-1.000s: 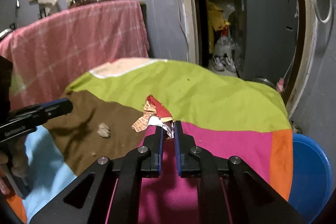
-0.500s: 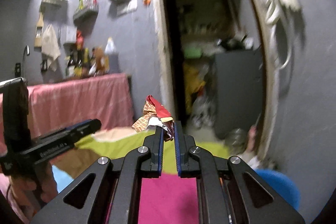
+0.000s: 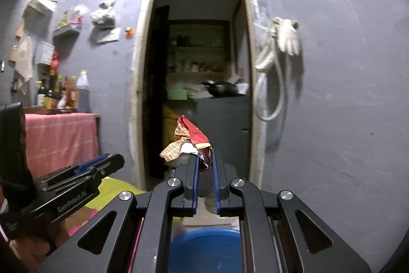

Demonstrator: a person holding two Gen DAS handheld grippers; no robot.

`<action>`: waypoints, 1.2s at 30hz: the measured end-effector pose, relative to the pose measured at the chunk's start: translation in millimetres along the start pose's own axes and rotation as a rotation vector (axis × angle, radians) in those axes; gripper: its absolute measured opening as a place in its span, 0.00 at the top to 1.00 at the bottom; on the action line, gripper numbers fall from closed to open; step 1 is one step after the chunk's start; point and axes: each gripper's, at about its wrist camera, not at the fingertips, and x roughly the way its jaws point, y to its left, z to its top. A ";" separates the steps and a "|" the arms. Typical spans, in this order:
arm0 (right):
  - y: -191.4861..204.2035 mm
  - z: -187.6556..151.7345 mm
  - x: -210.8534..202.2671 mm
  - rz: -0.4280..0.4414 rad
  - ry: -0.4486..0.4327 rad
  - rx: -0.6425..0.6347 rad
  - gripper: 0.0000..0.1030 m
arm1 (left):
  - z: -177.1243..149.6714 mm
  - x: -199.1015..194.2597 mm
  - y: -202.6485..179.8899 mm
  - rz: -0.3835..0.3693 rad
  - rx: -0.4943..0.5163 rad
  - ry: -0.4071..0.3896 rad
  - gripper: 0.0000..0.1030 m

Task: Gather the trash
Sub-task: 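Carry both items over the blue bucket and open both tools, then return both tools over the table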

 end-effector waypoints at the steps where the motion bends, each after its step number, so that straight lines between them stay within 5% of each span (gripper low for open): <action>1: -7.1 -5.2 2.5 -0.017 0.009 0.001 0.93 | -3.2 7.0 -4.2 -0.002 0.000 0.011 0.81; 8: -40.9 -41.4 20.5 -0.058 0.084 0.036 0.93 | -33.4 56.0 -15.5 0.002 -0.011 0.145 0.81; 22: -72.7 -108.9 80.3 -0.033 0.406 0.187 0.89 | -87.3 115.0 -0.1 0.031 -0.044 0.454 0.81; 26: -77.3 -116.9 83.4 -0.028 0.445 0.218 0.71 | -97.0 122.5 6.0 0.032 -0.057 0.486 0.79; 29: -78.4 -118.3 84.8 -0.025 0.463 0.221 0.71 | -98.8 124.3 8.1 0.019 -0.076 0.493 0.70; 34: -80.7 -115.6 83.9 -0.017 0.470 0.230 0.69 | -93.5 125.5 12.4 0.015 -0.092 0.488 0.68; 36: -80.5 -114.2 84.2 -0.016 0.461 0.234 0.58 | -92.8 125.3 12.9 0.016 -0.096 0.487 0.68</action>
